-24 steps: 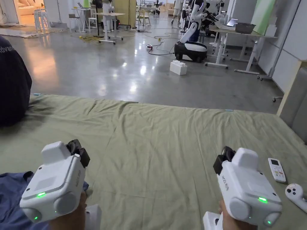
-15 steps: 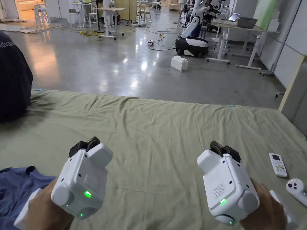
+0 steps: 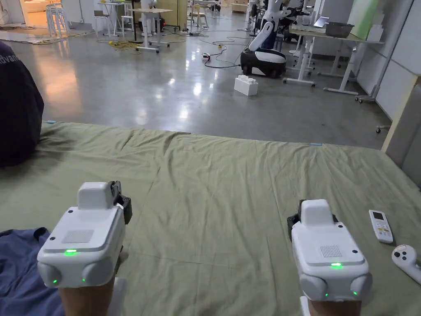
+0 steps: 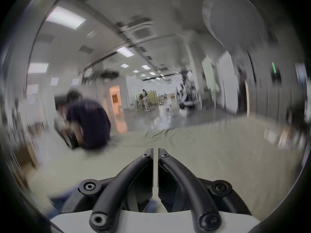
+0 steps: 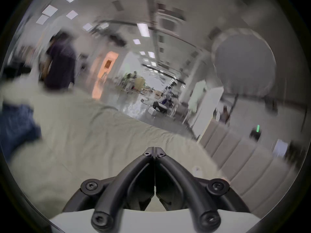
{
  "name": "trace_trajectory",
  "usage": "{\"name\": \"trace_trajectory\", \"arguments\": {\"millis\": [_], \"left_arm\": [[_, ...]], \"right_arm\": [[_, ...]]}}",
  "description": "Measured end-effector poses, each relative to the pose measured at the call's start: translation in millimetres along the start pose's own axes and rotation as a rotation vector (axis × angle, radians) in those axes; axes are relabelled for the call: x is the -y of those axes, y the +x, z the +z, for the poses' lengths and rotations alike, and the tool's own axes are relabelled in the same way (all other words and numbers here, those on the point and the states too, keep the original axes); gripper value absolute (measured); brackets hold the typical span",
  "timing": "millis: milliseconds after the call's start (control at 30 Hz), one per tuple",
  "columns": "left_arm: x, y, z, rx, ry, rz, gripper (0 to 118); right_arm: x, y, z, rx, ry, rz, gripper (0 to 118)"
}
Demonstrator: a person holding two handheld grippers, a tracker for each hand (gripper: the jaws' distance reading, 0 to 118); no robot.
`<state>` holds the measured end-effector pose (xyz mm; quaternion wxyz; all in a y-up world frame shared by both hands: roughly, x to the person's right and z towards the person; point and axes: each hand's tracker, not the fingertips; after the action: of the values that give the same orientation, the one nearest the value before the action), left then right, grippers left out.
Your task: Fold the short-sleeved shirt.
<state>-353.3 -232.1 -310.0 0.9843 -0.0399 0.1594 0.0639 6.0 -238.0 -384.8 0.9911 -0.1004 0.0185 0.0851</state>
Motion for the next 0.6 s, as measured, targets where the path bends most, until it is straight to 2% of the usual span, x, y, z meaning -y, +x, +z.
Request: {"name": "trace_trajectory", "arguments": {"millis": [33,67,100,133,400,600], "left_arm": [[-0.3,-1.9,1.5,0.028,0.001,0.067,5],[-11.9,9.1,15.0,0.027,0.014,0.064,5],[-13.5,10.6,18.2,0.035,0.016,0.1,5],[-14.0,14.8,21.6,0.039,0.011,0.043,5],[-17.5,16.5,12.5,0.046,-0.066,-0.084,5],[-9.3,-16.5,14.8,-0.029,-0.194,-0.108,5]], "right_arm": [[-2.8,2.5,-0.4,0.012,0.055,-0.039,1],[0.0,4.7,-2.7,0.014,0.013,-0.129,1],[0.0,7.2,-4.3,0.033,0.007,-0.184,1],[-0.5,3.5,9.3,0.042,0.047,-0.178,1],[-5.5,4.0,16.6,0.053,0.054,-0.156,1],[-1.5,-3.2,18.0,0.012,0.012,-0.144,1]]}}
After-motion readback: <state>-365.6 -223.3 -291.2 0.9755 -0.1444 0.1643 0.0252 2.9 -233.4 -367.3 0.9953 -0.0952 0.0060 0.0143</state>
